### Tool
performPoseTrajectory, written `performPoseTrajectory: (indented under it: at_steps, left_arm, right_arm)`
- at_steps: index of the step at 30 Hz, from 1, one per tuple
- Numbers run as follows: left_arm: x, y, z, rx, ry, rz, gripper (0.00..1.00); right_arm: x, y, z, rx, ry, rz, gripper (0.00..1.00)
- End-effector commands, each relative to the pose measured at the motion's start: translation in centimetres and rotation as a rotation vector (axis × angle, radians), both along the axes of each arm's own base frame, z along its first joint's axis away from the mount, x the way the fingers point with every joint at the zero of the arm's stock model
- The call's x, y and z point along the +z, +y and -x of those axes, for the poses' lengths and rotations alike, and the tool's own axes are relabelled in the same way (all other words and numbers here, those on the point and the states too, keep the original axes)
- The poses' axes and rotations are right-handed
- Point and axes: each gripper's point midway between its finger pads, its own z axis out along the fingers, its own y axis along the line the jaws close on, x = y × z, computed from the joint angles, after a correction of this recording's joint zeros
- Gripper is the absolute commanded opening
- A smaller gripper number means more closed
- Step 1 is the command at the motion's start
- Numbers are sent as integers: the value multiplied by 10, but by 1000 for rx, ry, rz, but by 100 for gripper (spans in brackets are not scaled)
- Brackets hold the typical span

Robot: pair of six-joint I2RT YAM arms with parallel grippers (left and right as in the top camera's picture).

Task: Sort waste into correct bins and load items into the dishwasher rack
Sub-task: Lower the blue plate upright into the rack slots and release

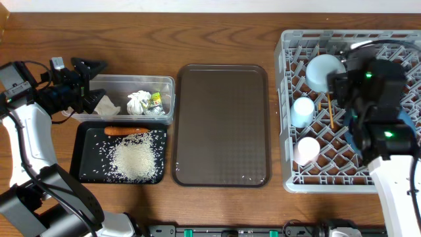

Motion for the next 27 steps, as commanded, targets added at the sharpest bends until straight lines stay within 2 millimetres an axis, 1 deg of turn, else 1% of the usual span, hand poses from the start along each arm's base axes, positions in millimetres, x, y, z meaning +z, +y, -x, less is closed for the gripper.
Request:
performPoseTrajectory:
  at_steps: [1,5,8,11,20,27]
  left_arm:
    - [7,-1,3,-14,-31,-13,98]
    - [7,-1,3,-14,-31,-13,98]
    - [7,-1,3,-14,-31,-13,98]
    - [7,-1,3,-14,-31,-13,98]
    - [7,-1,3,-14,-31,-13,98]
    - [7,-1,3,-14,-31,-13,98]
  right_arm:
    - [12,56,2,195,-7,-431,99]
    - [25,58,-3,206,-59,-446,99]
    - [25,58,-3,205,-58,-446,99]
    - [20,58,-1,200,-38,-449,99]
    - [-7,58,13,171,89,-466,99]
    - [-32,59,31,140,220,-482,99]
